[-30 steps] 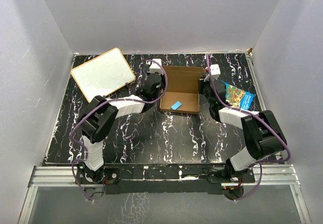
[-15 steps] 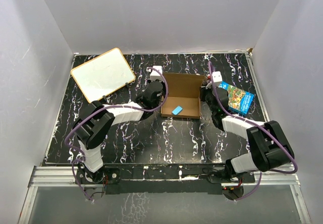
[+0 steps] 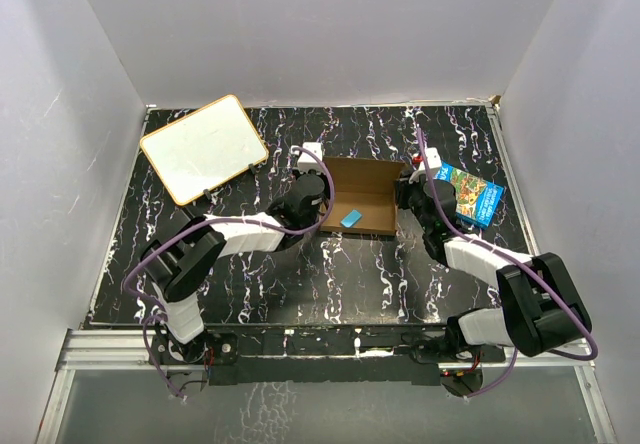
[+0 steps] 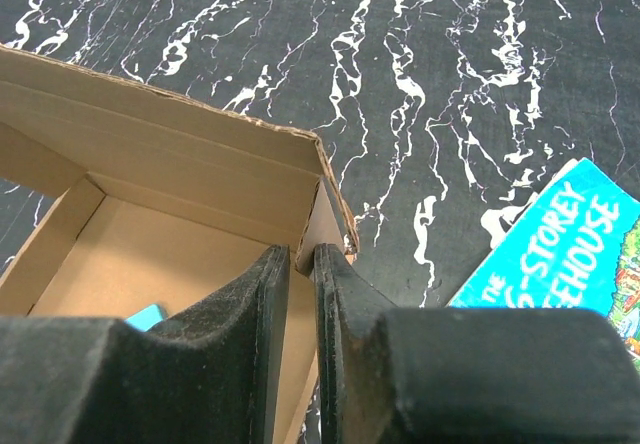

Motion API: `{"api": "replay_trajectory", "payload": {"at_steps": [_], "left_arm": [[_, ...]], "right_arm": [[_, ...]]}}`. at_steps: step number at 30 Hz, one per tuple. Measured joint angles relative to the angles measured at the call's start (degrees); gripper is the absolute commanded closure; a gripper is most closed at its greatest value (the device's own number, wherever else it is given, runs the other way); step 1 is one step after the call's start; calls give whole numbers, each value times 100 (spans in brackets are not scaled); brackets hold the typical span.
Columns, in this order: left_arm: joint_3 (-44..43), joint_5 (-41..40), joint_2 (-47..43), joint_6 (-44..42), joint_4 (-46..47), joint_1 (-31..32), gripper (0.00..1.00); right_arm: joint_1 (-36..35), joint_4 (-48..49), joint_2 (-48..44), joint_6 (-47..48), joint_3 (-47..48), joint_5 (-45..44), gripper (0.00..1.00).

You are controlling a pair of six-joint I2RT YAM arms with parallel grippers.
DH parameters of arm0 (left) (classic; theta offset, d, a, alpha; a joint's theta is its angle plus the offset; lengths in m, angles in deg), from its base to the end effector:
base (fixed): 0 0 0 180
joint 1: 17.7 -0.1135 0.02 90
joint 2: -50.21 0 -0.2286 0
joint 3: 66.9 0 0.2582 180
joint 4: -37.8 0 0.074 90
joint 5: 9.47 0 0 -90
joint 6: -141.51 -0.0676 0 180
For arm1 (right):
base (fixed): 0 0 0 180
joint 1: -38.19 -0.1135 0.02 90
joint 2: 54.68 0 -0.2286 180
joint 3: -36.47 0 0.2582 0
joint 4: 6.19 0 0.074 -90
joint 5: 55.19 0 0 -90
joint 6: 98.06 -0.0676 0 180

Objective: Fold the paper box

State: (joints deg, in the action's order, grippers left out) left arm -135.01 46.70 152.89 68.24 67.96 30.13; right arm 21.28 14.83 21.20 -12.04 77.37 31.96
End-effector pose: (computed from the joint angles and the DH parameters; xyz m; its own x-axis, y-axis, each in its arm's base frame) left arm 0.3049 -0.2805 0.1800 -0.1194 -0.2244 -0.9672 0.2179 0.9445 -0.2460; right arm 0.3006 0.0879 0.1530 -0.2472 -0.0027 -0.9690 -0.2277 0.9721 0.0554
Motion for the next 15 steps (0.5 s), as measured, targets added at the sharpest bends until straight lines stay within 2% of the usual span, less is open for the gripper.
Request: {"api": "replay_trajectory", "payload": {"at_steps": [15], "left_arm": [[223,-227,-61,131,-190,192,100]], "right_arm": [[0,-734,-350,-15,-98,339,77]]}}
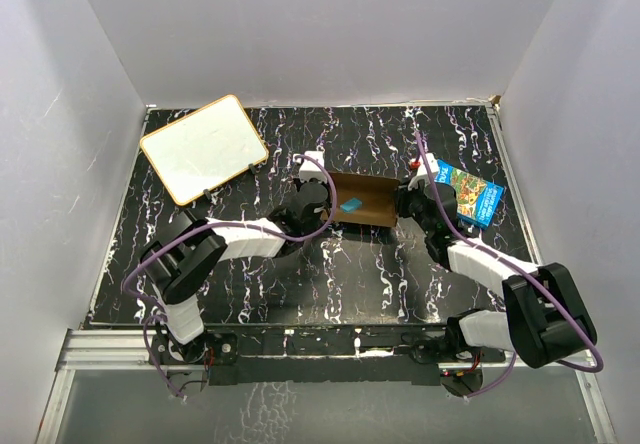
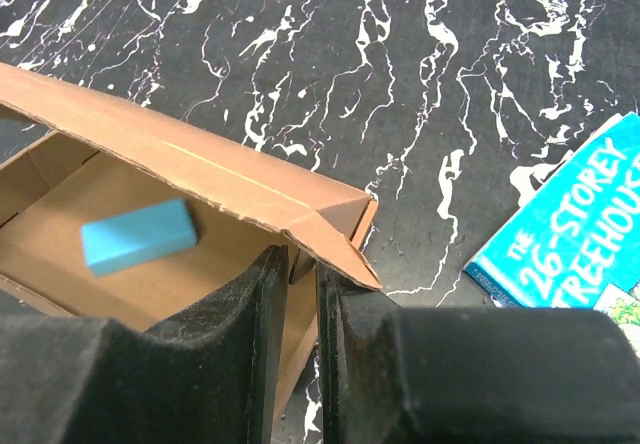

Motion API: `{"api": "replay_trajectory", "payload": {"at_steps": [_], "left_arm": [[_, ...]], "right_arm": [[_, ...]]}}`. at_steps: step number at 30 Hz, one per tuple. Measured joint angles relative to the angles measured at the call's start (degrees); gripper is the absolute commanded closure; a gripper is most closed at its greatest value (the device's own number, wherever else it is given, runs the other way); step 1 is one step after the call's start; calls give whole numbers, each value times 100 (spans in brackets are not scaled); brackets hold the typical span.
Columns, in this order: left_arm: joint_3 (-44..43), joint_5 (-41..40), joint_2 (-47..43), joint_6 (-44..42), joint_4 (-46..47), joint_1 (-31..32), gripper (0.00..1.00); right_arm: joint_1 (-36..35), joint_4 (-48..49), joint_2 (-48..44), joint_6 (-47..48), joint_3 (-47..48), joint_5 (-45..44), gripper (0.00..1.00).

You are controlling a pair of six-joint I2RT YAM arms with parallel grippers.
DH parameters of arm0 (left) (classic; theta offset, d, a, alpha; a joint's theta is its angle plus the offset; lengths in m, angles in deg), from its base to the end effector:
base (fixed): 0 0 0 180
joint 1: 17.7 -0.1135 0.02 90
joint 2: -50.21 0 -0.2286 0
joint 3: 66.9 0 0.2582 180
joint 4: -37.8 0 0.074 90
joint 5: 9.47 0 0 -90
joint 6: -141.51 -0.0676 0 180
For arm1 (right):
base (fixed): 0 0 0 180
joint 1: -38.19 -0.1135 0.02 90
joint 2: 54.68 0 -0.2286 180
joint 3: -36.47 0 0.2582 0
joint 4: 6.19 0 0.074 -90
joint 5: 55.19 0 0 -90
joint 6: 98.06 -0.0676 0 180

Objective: Fold the paper box

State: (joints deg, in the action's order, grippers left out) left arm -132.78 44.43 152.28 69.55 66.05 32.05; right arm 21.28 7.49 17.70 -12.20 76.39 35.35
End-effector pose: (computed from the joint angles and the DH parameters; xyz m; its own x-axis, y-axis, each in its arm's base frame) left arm 0.2912 -0.2823 0.1668 -0.1591 -0.1994 -0.9669 0.2002 0.9525 -0.2293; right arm 0.2894 0.0887 0.1472 -0.3288 -0.0245 -0.9441 -0.2764 0.9584 0.0714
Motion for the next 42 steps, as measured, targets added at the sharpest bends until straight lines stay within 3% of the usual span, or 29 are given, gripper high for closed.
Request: {"api": "replay_trajectory", "payload": {"at_steps": [23,42], "left_arm": [[483,-15,-380,39,-197,258,100],[568,-17,-382,50,-197,330,100]], "right_arm": [[-35,-1176,-658,601,-4,402,68],[219,-2151,-1344,1414,116,691,48]]}}
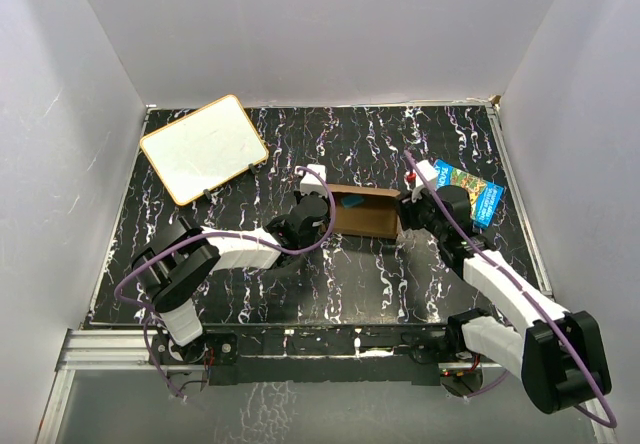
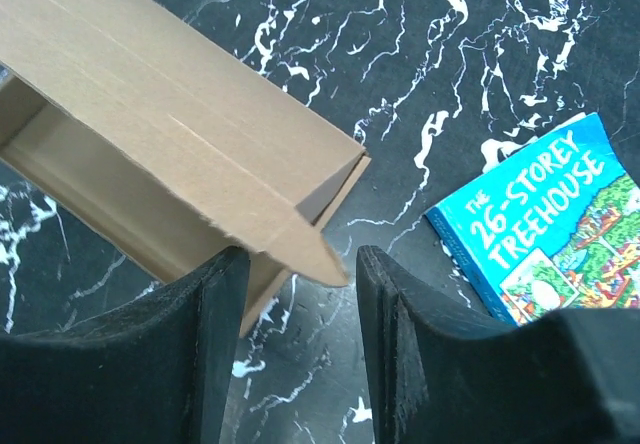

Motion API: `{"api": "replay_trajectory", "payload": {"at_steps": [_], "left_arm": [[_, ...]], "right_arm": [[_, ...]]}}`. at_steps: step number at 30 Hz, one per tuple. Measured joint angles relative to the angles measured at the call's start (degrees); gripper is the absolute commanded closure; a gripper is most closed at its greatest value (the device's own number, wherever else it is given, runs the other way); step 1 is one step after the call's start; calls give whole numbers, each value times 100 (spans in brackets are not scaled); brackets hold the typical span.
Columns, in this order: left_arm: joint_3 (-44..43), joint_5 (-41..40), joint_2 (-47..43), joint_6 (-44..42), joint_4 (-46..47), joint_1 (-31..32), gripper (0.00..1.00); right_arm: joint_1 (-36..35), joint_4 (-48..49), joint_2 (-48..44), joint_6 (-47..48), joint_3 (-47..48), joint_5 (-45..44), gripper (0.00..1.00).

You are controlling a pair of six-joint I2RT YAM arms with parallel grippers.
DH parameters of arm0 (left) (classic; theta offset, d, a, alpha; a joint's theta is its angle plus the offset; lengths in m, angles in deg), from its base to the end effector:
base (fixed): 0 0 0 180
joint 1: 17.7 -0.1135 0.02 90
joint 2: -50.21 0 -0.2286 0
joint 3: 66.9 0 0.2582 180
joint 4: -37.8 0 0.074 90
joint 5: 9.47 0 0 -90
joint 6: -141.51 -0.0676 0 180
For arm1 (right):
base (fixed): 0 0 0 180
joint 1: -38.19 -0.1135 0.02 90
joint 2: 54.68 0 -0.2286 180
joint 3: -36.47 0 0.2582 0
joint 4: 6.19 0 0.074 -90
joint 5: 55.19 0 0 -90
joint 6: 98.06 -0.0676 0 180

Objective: Fold the paper box

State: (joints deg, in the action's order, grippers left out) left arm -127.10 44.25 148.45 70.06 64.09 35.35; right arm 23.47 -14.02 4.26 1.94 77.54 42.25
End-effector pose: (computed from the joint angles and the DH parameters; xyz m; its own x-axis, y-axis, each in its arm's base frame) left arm 0.2615 -0.2812 0.1545 -0.2102 -0.1472 -0.9665 0.2417 0.9501 -0.1972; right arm 0.2636 0.0783 0.1689 -0.3497 -0.2699 -0.8971 -0.4321 0.8961 -0.1012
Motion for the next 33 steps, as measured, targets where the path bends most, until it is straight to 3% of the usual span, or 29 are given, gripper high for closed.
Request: {"api": "replay_trajectory", "payload": {"at_steps": [4,12,16,22,25,31,33], "left_arm": [[0,0,0,26,-44,2,100],[0,0,0,55,-109,15,100],[0,2,0,55,-125,22,100],[0,4,0,55,-133,24,100],[0,4,0,55,-138,28,100],[0,7,0,55,-140,28,100],[0,9,0,57,-142,28,100]], "right_arm": [[175,-472,-260,525,11,243,41],[1106,-2153,-953,2142,243,1497,41],[1534,-3442,-872,3115,894,2256,43],[1683,-5346,-153,4168,2605,3436,41],[1679,-5864,184,4175,3329,3980,44],[1316,-5759,1237,3016,4205,4546,72],[1167,-5578,1744,2573,4301,4586,75]]}}
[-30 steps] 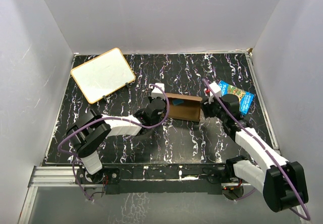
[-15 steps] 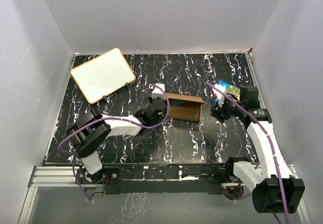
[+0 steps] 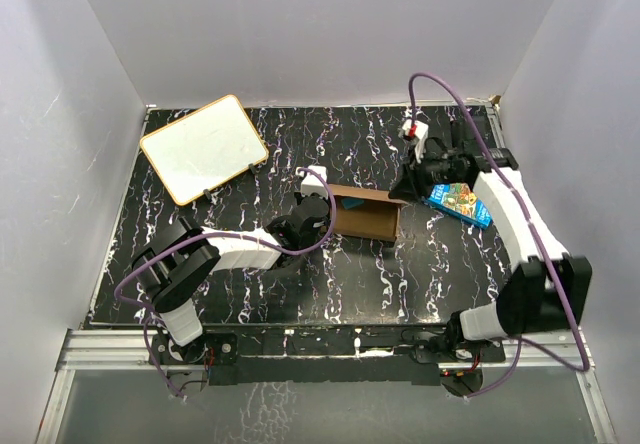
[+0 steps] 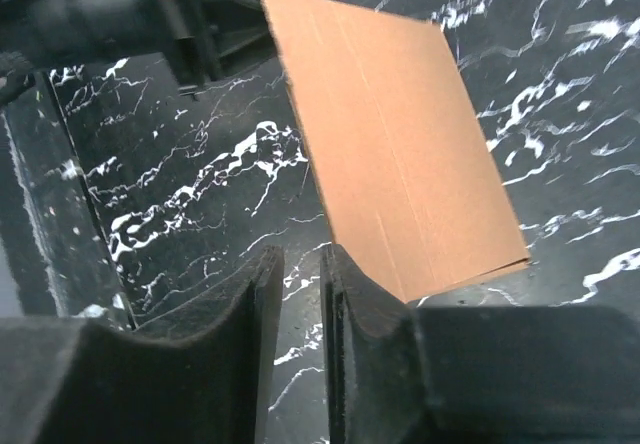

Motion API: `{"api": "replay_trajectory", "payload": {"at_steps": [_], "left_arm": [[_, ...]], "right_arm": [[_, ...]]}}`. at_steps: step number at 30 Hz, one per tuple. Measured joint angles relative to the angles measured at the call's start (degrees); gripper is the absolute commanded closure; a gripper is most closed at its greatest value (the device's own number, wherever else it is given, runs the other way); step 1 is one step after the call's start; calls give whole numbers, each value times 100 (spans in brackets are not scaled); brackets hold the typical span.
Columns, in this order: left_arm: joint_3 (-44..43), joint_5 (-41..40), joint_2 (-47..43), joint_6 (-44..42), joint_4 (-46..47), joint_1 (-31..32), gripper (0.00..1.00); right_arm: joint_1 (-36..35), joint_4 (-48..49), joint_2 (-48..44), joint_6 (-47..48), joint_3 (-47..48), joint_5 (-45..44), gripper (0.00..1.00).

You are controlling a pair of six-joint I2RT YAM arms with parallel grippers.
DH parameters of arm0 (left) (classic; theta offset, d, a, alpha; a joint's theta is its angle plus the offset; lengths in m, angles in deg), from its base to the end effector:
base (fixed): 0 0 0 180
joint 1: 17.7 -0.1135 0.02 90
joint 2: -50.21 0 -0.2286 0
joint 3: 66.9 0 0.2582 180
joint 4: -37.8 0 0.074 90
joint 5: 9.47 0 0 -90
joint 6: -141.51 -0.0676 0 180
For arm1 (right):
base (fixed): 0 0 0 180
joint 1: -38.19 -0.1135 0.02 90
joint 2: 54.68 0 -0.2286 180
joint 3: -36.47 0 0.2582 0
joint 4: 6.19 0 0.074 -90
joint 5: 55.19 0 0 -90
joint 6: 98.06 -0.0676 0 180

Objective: Fold the paper box

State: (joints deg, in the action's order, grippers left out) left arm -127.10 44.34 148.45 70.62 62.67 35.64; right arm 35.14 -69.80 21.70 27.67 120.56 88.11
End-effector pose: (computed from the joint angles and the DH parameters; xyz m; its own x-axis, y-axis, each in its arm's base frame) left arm 0.2597 -0.2820 0.1513 -0.2281 -0.1360 -0.9641 0.2429 0.9509 -0.1917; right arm 0.2829 0.0693 0.2756 -0.3906 -0.3703 -0.8428 -0.8731 0.4393 0.2116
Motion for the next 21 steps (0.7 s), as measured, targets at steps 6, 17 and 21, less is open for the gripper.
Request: {"api": "replay_trajectory", "payload": {"at_steps": [6,17,21], "left_arm": [[0,24,-9,2,-22,0,100],[4,219,-96,33,-247,4,78],[146,393,-321,146,-452,4,56]], "right_arm": [[-76,323,1342,-798,238,-192,79],[-328,376,2065,-994,385,-350,79],[-363,374,2181,-994,382,-358,78]]}}
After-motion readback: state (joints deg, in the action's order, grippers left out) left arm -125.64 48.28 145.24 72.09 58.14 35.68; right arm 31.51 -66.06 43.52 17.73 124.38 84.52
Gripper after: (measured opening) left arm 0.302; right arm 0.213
